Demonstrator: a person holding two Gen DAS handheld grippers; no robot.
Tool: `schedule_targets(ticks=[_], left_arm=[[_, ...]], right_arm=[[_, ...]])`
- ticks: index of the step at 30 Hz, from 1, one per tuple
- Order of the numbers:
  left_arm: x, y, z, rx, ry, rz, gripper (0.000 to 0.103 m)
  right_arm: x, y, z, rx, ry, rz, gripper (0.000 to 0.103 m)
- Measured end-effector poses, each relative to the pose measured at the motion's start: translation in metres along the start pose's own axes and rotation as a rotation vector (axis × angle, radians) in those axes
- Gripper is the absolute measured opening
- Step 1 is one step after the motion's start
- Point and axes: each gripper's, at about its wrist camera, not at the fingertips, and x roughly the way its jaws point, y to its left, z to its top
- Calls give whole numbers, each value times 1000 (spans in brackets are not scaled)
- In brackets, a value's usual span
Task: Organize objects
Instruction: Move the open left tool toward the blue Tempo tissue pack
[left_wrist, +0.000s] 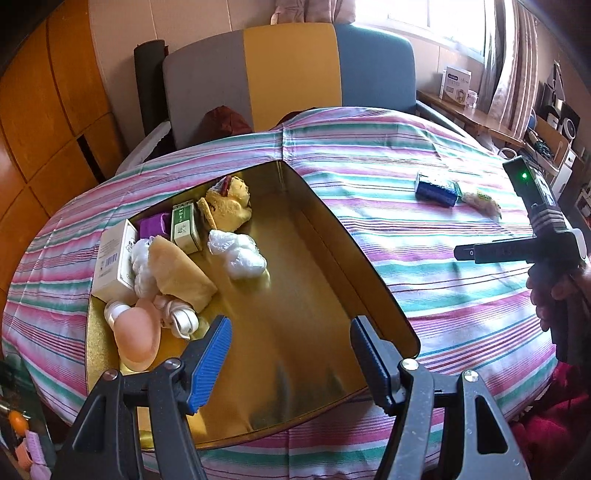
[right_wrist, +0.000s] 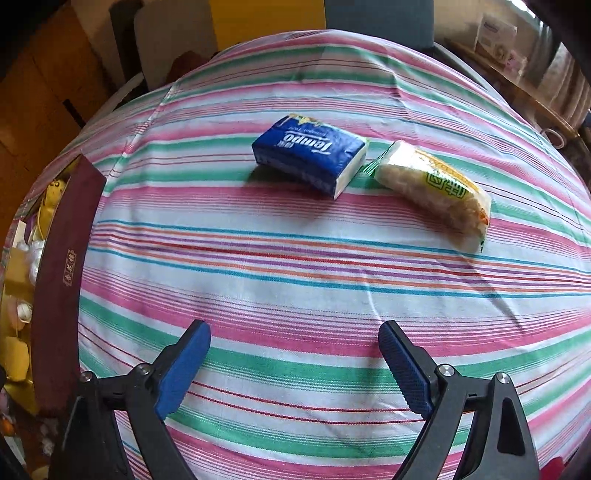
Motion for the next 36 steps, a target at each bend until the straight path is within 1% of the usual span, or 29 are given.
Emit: schedule_targets(ticks=[6, 17, 19, 22, 25, 28, 29, 32, 34, 36], left_arm=[[1, -1, 4, 3, -2, -12, 68], [6, -23, 27, 39, -21, -81, 67], [8, -28, 35, 32, -20, -107, 67], [15, -40, 48, 32, -10, -167, 67], [22, -54, 57, 44, 5, -181, 67], [35, -68, 69, 36, 41, -228, 67], [40, -74, 73, 29, 49, -245, 66], [53, -90, 86, 35, 64, -272, 66], [62, -101, 96, 32, 69, -308, 66], [75, -113, 105, 19, 92, -342, 66]], right_arm=[[3, 0, 0, -4, 3, -4, 94], [1, -3, 3, 2, -7, -4, 94], [-3, -7, 4, 16, -21, -1, 95], [-9, -15, 6, 42, -42, -12, 94], [-21, -31, 11, 117, -85, -20, 94], [-34, -51, 12, 211, -139, -32, 94], [-40, -62, 12, 264, -161, -30, 94], [-49, -86, 15, 396, -191, 13, 95], [-55, -104, 12, 479, -204, 43, 95], [-57, -115, 13, 531, -213, 62, 95]])
